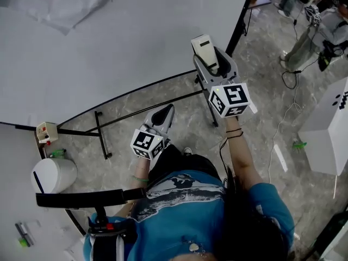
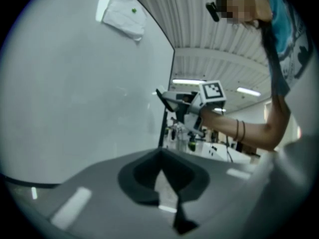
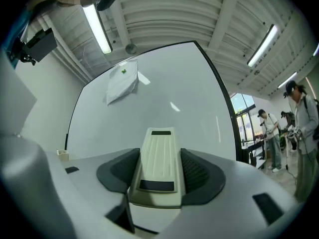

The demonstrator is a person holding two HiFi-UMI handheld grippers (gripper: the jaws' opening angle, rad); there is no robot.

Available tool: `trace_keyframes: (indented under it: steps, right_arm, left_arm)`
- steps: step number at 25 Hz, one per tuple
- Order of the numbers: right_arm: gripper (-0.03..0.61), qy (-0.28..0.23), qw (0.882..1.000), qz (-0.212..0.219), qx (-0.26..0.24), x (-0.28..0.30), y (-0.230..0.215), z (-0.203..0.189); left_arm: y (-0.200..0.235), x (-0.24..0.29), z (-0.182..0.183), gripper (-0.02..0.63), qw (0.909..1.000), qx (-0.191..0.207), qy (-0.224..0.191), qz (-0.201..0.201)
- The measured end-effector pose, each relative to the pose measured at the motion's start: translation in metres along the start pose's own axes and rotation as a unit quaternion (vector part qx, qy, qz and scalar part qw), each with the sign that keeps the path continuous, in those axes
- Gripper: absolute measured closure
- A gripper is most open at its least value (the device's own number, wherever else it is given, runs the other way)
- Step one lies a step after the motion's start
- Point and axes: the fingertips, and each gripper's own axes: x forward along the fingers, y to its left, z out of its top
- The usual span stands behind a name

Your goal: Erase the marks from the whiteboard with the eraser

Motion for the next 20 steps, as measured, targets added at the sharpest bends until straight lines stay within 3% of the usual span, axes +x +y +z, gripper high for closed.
trace_keyframes:
  steps: [4,8,13,20]
  right_arm:
    - [0.315,-0.043,0.998,0.005,-0.037,0.024,-0.013,0.042]
    - [0.316,-0.069,0.994,-0.028,-0.079,0.045,-0.035,0.079]
    - [0.316,-0.120,0.985,-0.113,-0.052,0.058,-0.079,0.110]
    - [0.316,-0.114,0.985,-0.126,-0.034,0.085,-0.083,0.096]
  left_arm:
    - [0.006,0.008,0.006,0.611,1.0000,0.000,-0.002,-0.005]
    - [0.011,0.017,0.019,0.611,0.9997,0.010,-0.009,-0.020]
    - [0.034,0.018,0.038,0.611,0.9994,0.019,-0.021,-0.020]
    - [0.072,0.011,0.042,0.611,0.9996,0.009,-0.026,-0.004]
